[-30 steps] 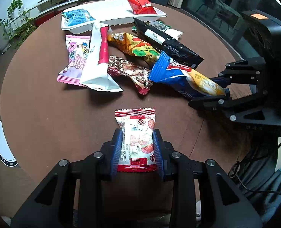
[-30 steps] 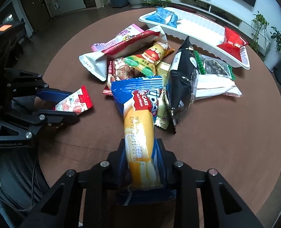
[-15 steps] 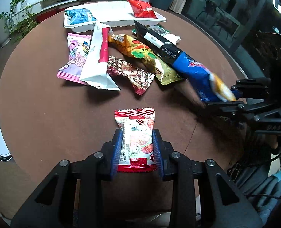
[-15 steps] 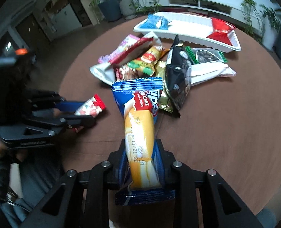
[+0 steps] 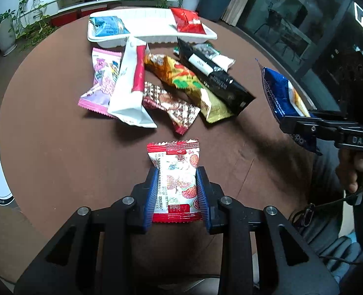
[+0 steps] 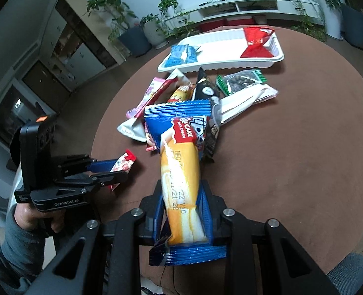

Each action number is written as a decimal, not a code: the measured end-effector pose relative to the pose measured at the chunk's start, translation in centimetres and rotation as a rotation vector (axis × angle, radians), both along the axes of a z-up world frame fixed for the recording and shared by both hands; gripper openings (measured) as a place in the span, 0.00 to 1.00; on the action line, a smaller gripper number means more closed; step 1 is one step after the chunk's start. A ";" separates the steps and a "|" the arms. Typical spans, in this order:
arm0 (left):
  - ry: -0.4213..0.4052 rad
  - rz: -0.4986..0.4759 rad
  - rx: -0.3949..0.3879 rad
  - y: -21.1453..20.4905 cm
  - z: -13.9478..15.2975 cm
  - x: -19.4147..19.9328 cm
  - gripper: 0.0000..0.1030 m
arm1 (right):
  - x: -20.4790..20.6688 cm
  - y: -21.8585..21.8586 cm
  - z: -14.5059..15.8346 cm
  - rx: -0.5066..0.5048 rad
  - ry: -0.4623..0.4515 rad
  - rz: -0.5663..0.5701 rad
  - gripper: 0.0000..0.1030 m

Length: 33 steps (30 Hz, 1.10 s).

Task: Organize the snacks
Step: 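Carry the candy with the left tool while the right tool carries the cake bar to the tray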

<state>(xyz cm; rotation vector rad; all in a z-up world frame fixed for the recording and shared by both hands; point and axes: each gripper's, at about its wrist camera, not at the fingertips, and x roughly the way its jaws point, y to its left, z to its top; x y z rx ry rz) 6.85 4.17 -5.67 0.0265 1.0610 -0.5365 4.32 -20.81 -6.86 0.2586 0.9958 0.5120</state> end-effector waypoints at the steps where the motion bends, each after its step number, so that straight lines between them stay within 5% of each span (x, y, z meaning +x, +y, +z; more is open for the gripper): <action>1: -0.003 0.002 -0.006 0.1 0.3 0.0 0.27 | 0.1 -0.4 0.1 0.010 -0.002 -0.011 0.28; 15: -0.092 0.054 -0.121 3.0 7.1 3.6 0.27 | 3.2 -6.9 2.8 0.086 -0.048 -0.224 0.28; 27: -0.126 0.151 -0.137 3.3 11.8 18.3 0.27 | 11.3 -7.3 10.6 0.086 -0.204 -0.267 0.28; 33: -0.101 0.174 -0.108 1.3 10.9 25.2 0.27 | 18.0 -3.4 10.9 0.063 -0.173 -0.200 0.28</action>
